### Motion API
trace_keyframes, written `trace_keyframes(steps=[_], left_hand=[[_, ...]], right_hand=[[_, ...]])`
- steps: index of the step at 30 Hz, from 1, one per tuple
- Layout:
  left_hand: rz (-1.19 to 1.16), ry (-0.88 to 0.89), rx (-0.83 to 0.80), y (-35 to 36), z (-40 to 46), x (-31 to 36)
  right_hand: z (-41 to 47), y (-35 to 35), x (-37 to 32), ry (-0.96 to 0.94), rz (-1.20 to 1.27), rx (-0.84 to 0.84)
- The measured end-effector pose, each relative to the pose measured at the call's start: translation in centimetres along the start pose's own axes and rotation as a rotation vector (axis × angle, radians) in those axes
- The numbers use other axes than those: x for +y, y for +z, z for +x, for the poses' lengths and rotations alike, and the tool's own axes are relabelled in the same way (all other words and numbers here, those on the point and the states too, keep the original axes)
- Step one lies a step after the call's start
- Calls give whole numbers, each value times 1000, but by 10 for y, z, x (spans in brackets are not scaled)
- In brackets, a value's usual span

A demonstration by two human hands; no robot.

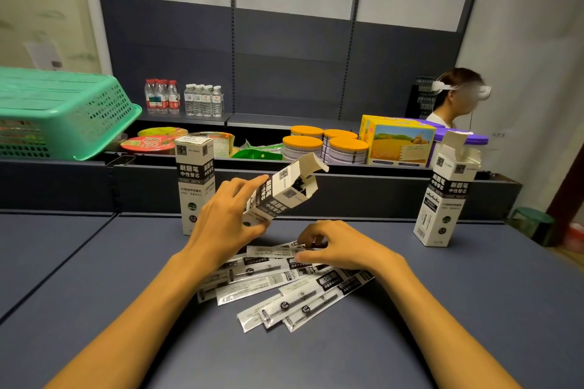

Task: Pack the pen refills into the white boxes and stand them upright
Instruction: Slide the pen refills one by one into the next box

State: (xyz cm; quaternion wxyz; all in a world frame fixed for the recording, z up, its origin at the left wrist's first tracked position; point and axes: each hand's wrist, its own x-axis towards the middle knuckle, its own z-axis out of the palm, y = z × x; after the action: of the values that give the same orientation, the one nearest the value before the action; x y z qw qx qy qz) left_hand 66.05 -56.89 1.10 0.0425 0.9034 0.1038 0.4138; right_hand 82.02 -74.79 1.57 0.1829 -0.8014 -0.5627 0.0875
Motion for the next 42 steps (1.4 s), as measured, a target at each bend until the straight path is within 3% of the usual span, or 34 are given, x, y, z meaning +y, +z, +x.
trace_keyframes(steps=[20,27,35,42], left_hand=[[-16,-2,12,-2,0,1],[-6,-18,5,-2,0,-1],[-6,-17,17,-2,0,-1],[12,-1,11,1,0,0]], right_hand=[[-9,-11,-4,-73,62,-6],[-28,-46,2,-113,37,211],[-58,-87,25,-149,288,625],[-48,-89,19,-192,-181,765]])
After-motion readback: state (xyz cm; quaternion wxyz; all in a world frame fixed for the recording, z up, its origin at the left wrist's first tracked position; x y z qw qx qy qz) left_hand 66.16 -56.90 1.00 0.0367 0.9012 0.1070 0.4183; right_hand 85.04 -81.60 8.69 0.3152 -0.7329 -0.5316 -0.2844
